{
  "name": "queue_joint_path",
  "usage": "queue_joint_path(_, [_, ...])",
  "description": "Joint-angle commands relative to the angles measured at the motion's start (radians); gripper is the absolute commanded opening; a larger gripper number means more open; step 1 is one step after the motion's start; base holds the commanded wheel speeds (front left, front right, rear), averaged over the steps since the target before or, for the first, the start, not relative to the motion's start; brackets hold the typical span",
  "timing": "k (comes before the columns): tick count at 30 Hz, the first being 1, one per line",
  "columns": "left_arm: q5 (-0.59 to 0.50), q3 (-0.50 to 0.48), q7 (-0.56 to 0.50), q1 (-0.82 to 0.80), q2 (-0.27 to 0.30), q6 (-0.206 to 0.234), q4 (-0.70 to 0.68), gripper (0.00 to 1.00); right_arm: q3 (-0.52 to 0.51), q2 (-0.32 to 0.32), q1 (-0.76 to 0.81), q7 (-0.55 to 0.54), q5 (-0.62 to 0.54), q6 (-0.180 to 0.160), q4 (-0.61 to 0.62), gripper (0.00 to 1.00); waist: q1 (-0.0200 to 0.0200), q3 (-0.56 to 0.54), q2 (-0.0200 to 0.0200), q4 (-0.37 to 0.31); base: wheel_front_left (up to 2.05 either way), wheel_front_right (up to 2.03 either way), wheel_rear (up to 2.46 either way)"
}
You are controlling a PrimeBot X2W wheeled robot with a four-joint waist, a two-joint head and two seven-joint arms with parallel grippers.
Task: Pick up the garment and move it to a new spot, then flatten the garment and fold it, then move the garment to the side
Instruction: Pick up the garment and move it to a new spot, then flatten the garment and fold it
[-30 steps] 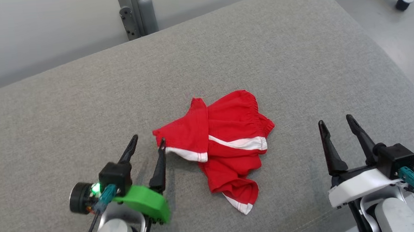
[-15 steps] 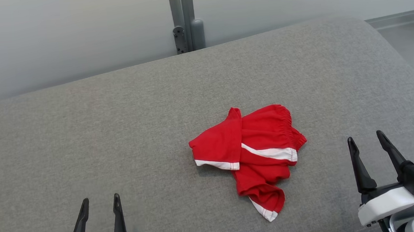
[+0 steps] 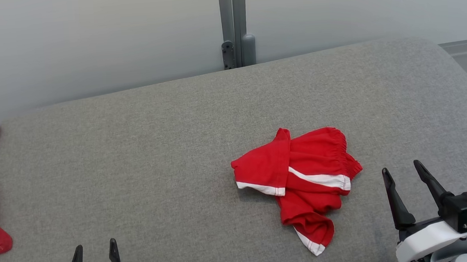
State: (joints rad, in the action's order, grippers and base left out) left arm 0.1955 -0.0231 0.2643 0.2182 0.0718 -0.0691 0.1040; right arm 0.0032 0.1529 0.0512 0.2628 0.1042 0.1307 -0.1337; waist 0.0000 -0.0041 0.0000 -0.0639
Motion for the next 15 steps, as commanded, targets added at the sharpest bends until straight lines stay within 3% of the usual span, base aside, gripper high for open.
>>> queue_joint_path(1, [-0.009, -0.014, 0.0, 0.002, -0.006, -0.009, 0.005, 1.0, 0.003, -0.003, -0.004, 0.003, -0.004, 0.0, -0.003, 1.0, 0.0, 0.002, 0.0, -0.003, 0.0, 0.0, 0.0])
queue_joint_path(15, [-0.046, -0.061, 0.0, -0.019, -0.021, -0.044, 0.024, 1.0, 0.009, -0.004, -0.006, 0.003, 0.0, 0.0, -0.005, 1.0, 0.0, 0.002, 0.0, -0.008, 0.0, 0.0, 0.0])
